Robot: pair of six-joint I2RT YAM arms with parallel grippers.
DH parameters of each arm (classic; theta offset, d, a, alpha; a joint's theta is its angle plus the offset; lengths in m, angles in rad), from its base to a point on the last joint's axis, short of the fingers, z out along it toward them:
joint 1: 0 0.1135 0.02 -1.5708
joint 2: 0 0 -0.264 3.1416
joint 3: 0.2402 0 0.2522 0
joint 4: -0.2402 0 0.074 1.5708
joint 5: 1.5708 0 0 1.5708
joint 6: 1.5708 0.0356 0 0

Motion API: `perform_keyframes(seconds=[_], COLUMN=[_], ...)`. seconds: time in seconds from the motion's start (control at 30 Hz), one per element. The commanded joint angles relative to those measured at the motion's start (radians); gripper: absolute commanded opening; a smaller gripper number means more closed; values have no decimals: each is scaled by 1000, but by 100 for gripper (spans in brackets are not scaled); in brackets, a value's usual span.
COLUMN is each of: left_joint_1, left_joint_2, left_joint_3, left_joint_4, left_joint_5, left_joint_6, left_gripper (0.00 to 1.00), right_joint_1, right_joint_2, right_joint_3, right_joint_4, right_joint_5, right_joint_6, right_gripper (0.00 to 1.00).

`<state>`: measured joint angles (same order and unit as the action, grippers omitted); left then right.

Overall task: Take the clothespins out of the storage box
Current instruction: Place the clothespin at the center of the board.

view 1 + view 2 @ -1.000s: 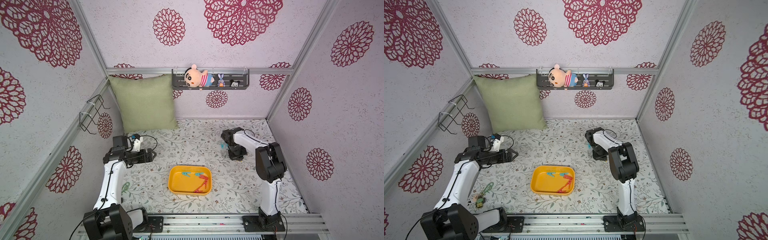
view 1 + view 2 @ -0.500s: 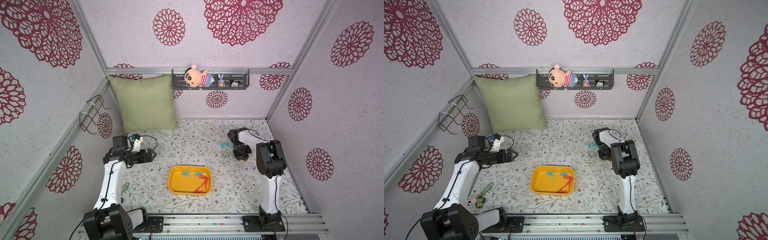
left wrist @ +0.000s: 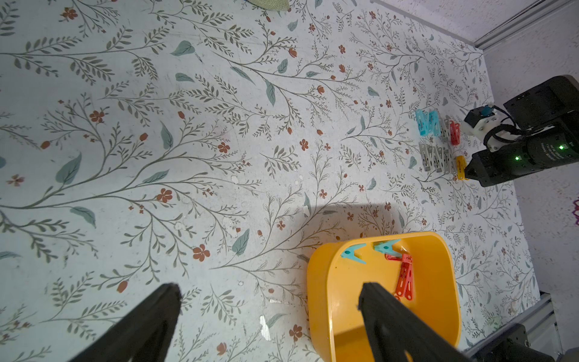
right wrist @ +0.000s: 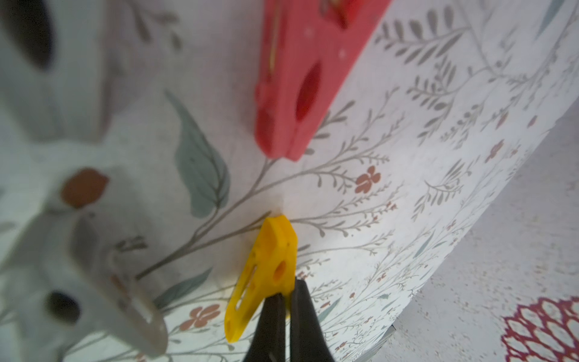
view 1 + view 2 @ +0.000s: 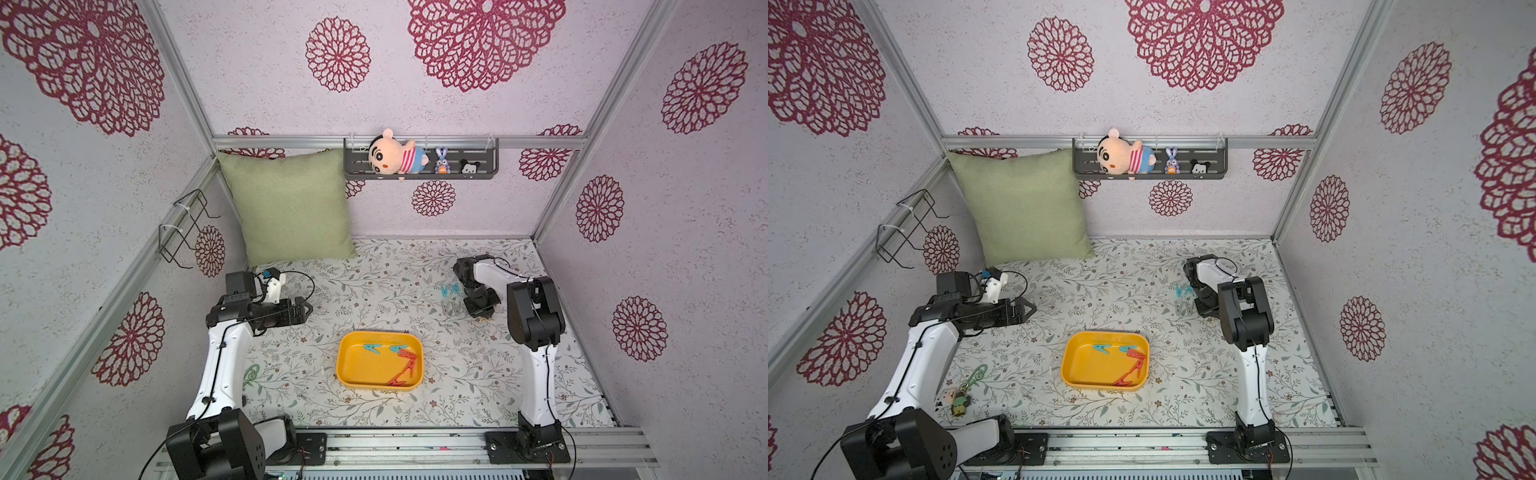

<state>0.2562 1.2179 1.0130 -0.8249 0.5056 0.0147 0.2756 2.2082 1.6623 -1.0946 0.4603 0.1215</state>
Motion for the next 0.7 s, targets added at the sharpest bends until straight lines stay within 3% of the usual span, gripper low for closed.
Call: perform_keyframes(seconds=[0.0,0.33,0.67], left_joint_1=[9,11,11], left_joint_2=[-9,-10,-18], left_joint_3=[13,12,10], left_joint_4=[11,13,15], left_joint_5=[-4,-6,-6], left_joint_6=[10,11,12], left_gripper=[97,97,97], right_joint_1=[-4,7,17], right_joint_2=[20,41,30], right_joint_3=[27,68,82], right_joint_4=[-2,-14,-25], right_joint_5=[5,-9,7], right_joint_6=[-22,-16,-6], right_gripper=[0,0,13])
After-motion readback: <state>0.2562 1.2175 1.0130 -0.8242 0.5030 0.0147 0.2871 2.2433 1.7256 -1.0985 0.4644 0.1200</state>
